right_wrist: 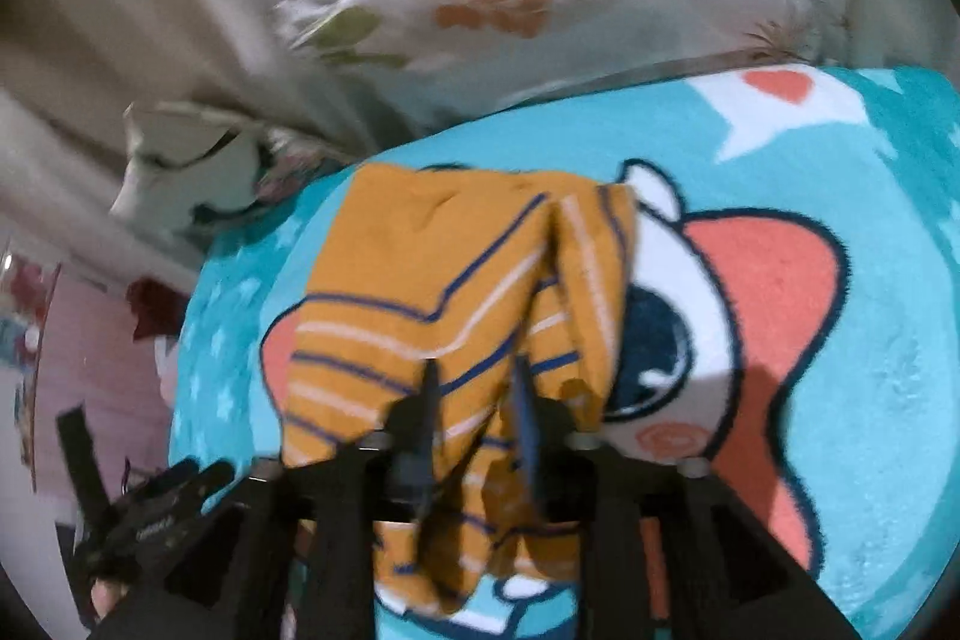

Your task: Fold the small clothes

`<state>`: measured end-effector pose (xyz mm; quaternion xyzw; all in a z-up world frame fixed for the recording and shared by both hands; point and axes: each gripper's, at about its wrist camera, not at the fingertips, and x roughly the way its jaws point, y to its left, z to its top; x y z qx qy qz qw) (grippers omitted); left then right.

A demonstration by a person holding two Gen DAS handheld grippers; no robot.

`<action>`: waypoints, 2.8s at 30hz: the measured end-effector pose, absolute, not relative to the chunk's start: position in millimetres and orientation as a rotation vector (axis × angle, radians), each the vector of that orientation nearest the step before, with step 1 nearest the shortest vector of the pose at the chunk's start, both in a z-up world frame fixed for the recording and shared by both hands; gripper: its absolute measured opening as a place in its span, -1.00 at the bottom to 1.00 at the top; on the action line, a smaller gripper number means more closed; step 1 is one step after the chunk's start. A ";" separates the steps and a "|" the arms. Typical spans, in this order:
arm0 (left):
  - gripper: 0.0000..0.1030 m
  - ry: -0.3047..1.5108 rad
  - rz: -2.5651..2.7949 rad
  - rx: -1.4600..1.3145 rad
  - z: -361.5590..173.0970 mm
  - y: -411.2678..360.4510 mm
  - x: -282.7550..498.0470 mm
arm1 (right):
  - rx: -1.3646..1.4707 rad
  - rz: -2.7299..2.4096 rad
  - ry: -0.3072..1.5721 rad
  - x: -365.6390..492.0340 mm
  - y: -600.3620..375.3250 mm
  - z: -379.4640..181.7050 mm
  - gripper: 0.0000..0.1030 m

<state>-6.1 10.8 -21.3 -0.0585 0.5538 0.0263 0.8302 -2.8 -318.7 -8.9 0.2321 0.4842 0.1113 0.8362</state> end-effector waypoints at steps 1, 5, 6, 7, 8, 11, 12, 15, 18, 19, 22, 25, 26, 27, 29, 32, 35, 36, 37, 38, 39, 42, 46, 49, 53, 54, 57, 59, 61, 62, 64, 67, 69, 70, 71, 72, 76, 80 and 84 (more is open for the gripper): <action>0.93 1.181 0.056 -0.137 -23.2 11.3 -5.9 | 0.485 0.256 1.046 -2.8 -311.4 -13.4 -0.20; 0.93 1.176 0.055 -0.129 -23.1 6.2 -9.7 | 0.495 0.257 1.126 7.0 -289.8 -41.9 -0.16; 0.93 1.173 0.056 -0.118 -22.6 4.3 -10.6 | 0.519 0.273 1.130 9.7 -284.7 -48.5 -0.12; 0.93 1.172 0.055 -0.111 -22.4 2.4 -11.1 | 0.528 0.279 1.122 10.2 -279.2 -53.2 -0.10; 0.93 1.173 0.054 -0.108 -22.3 1.3 -11.3 | 0.528 0.294 1.118 11.2 -276.0 -56.8 -0.22; 0.93 1.176 0.051 -0.103 -20.2 -2.3 -10.9 | 0.567 0.371 1.114 13.0 -272.1 -61.7 -0.76; 0.93 1.172 0.050 -0.102 -18.5 -3.3 -11.1 | 0.566 0.359 1.098 10.8 -276.8 -58.0 -0.79; 0.93 1.149 0.043 -0.093 -11.6 -7.8 -11.7 | 0.538 0.297 1.049 1.6 -297.0 -41.8 -0.82; 0.93 1.145 0.034 -0.086 -11.8 -13.4 -11.4 | 0.532 0.221 1.046 -6.9 -325.6 -38.0 -0.88; 0.93 1.154 0.026 -0.085 -14.5 -16.8 -11.7 | 0.533 0.201 1.055 -7.4 -331.0 -41.0 -0.89; 0.93 1.174 0.010 -0.082 -21.9 -24.6 -14.6 | 0.522 0.158 1.093 -4.8 -335.4 -57.3 -0.94; 0.93 1.187 -0.007 -0.073 -25.9 -30.8 -17.6 | 0.447 0.105 1.138 -1.5 -328.9 -70.3 -0.99; 0.93 1.184 -0.008 -0.068 -25.6 -32.0 -19.0 | 0.470 0.111 1.136 -2.6 -332.2 -70.9 -0.98; 0.93 1.179 -0.007 -0.064 -24.7 -32.7 -20.0 | 0.497 0.111 1.112 -4.6 -337.3 -65.7 -0.98; 0.93 1.173 -0.005 -0.060 -23.5 -33.2 -21.3 | 0.527 0.108 1.044 -8.7 -346.8 -48.9 -0.97; 0.93 1.163 -0.001 -0.057 -21.3 -33.9 -21.7 | 0.564 0.144 0.970 -5.1 -355.3 -27.5 -0.94; 0.93 1.163 -0.003 -0.056 -20.4 -36.0 -22.3 | 0.542 0.177 1.008 15.7 -342.4 -29.1 -0.56; 0.93 1.163 -0.003 -0.054 -19.9 -36.9 -23.5 | 0.539 0.196 1.031 25.3 -335.3 -35.8 -0.46; 0.93 1.162 -0.002 -0.047 -19.5 -38.0 -24.4 | 0.545 0.202 1.051 34.2 -328.1 -43.2 -0.43; 0.93 1.161 -0.001 -0.044 -19.1 -38.4 -25.4 | 0.562 0.206 1.057 39.7 -324.8 -48.4 -0.41; 0.93 1.160 0.001 -0.040 -19.0 -39.1 -26.0 | 0.589 0.220 1.050 45.4 -322.8 -51.6 -0.38; 0.93 1.164 0.007 -0.036 -18.5 -39.5 -26.4 | 0.643 0.269 1.053 55.9 -319.1 -59.6 -0.79; 0.93 1.155 0.002 -0.031 -16.7 -41.4 -25.6 | 0.570 0.245 1.027 51.4 -332.0 -34.9 -0.86; 0.93 1.154 -0.008 -0.016 -18.9 -47.0 -23.8 | 0.488 0.160 1.018 47.0 -347.0 -20.8 -0.86; 0.93 1.168 -0.015 0.004 -29.6 -55.9 -19.8 | 0.412 0.075 1.109 56.2 -348.1 -48.8 -0.86; 0.93 1.178 -0.019 0.005 -33.7 -57.9 -18.3 | 0.401 0.068 1.129 59.7 -344.3 -56.8 -0.86; 0.93 1.192 -0.023 0.006 -38.3 -60.2 -16.7 | 0.392 0.060 1.136 62.5 -339.8 -59.7 -0.80; 0.93 1.205 -0.020 0.021 -41.9 -60.7 -15.2 | 0.409 0.073 1.108 58.7 -342.9 -47.7 -0.77; 0.93 1.220 -0.016 0.018 -45.7 -59.1 -14.0 | 0.418 0.080 1.057 45.3 -345.7 -25.9 -0.76; 0.93 1.224 -0.014 0.016 -46.9 -58.6 -14.1 | 0.415 0.086 1.029 37.6 -344.3 -15.6 -0.76; 0.93 1.241 -0.019 0.005 -51.8 -57.2 -13.4 | 0.404 0.135 0.969 18.4 -334.1 5.2 -0.76; 0.93 1.258 -0.023 -0.016 -58.2 -55.6 -13.0 | 0.387 0.227 0.954 -4.2 -310.4 14.1 -0.76; 0.93 1.262 -0.025 -0.027 -60.7 -55.0 -12.6 | 0.381 0.286 0.984 -16.9 -295.2 5.1 -0.76; 0.93 1.260 -0.024 -0.033 -61.2 -54.8 -13.2 | 0.382 0.309 1.020 -21.1 -288.8 -5.9 -0.76; 0.93 1.257 -0.023 -0.035 -61.0 -54.6 -13.4 | 0.382 0.303 1.048 -22.9 -286.6 -15.7 -0.76; 0.93 1.252 -0.023 -0.036 -60.3 -54.7 -14.6 | 0.388 0.281 1.083 -25.0 -287.3 -28.2 -0.76; 0.93 1.227 -0.031 -0.046 -53.5 -54.1 -24.2 | 0.530 0.207 1.189 -28.6 -314.0 -70.6 -0.82; 0.93 1.189 -0.033 -0.050 -41.1 -53.9 -37.6 | 0.572 0.165 1.152 -42.7 -337.6 -58.0 -0.75; 0.93 1.150 -0.021 -0.039 -28.8 -52.9 -50.1 | 0.509 0.151 1.043 -57.5 -333.9 -20.8 -0.49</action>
